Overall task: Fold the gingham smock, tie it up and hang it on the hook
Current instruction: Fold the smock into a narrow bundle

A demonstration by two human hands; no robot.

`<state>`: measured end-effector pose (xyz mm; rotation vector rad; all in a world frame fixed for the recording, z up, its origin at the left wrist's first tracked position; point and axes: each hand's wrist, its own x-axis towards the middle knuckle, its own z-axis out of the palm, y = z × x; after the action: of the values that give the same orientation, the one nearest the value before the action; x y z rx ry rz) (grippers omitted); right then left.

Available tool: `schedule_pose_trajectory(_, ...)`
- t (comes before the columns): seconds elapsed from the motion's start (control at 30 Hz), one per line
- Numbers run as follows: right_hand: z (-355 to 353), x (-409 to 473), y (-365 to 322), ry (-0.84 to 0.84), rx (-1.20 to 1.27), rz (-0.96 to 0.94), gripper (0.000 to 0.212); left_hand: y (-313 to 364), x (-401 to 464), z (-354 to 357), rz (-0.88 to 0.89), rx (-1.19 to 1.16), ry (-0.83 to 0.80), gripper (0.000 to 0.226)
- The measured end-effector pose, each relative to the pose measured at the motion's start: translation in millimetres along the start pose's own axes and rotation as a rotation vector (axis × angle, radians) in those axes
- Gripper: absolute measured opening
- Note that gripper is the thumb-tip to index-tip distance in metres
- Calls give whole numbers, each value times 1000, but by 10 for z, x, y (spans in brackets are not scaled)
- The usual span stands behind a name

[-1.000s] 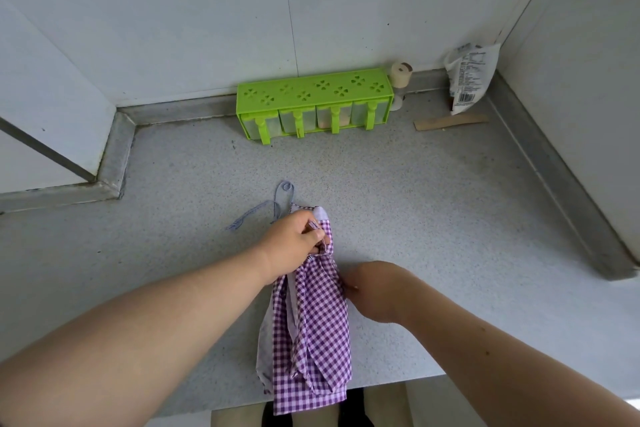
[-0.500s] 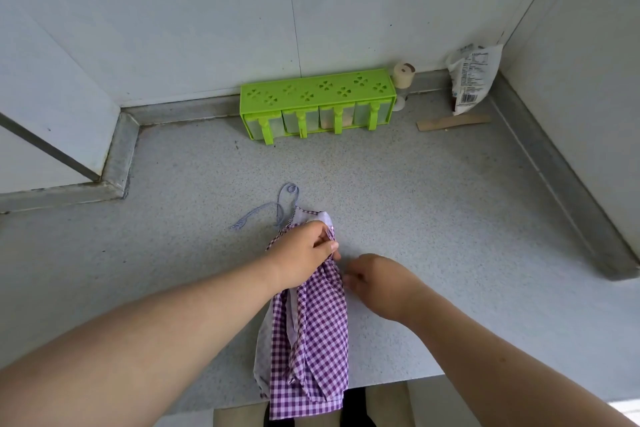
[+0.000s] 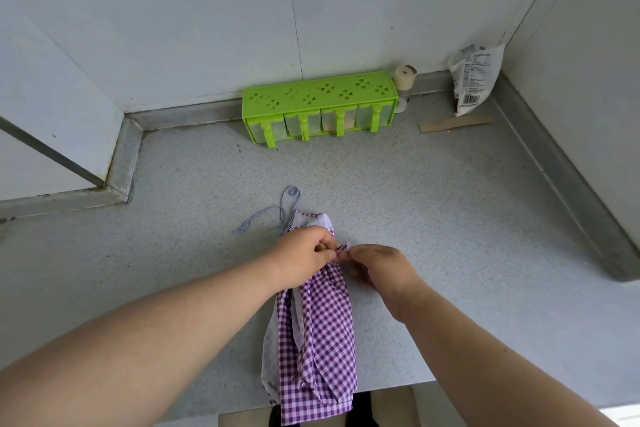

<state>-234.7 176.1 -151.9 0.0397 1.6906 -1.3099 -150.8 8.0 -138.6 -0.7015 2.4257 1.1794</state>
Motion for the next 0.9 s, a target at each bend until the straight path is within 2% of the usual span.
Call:
schedule_pose_trajectory(0.13, 11, -8, 9, -16, 84, -3, 11, -50, 23, -32, -23, -54, 23, 8)
schedule_pose_trajectory(0.23, 77, 36, -2, 39, 105, 13, 5, -53, 37, -40, -44, -97, 8, 9)
schedule_pose_trajectory(0.47, 267, 98, 74, 194, 1, -46, 11, -83, 89, -36, -75, -228, -3, 14)
schedule_pose_trajectory(0.6, 296, -2, 132, 141, -179, -173, 20, -57, 132, 3, -78, -186, 33, 18)
schedule_pose_trajectory(0.67, 296, -55, 131, 96, -155, -213, 16, -33, 132, 12, -61, -100, 55, 19)
schedule_pose_trajectory(0.73, 290, -44, 135, 119, -186, -241, 13, -23, 117, 12, -47, -27, 66, 20)
schedule_pose_trajectory(0.9, 283, 79, 156, 186, -127, -217, 16, -90, 124, 2, -60, -151, -8, 22)
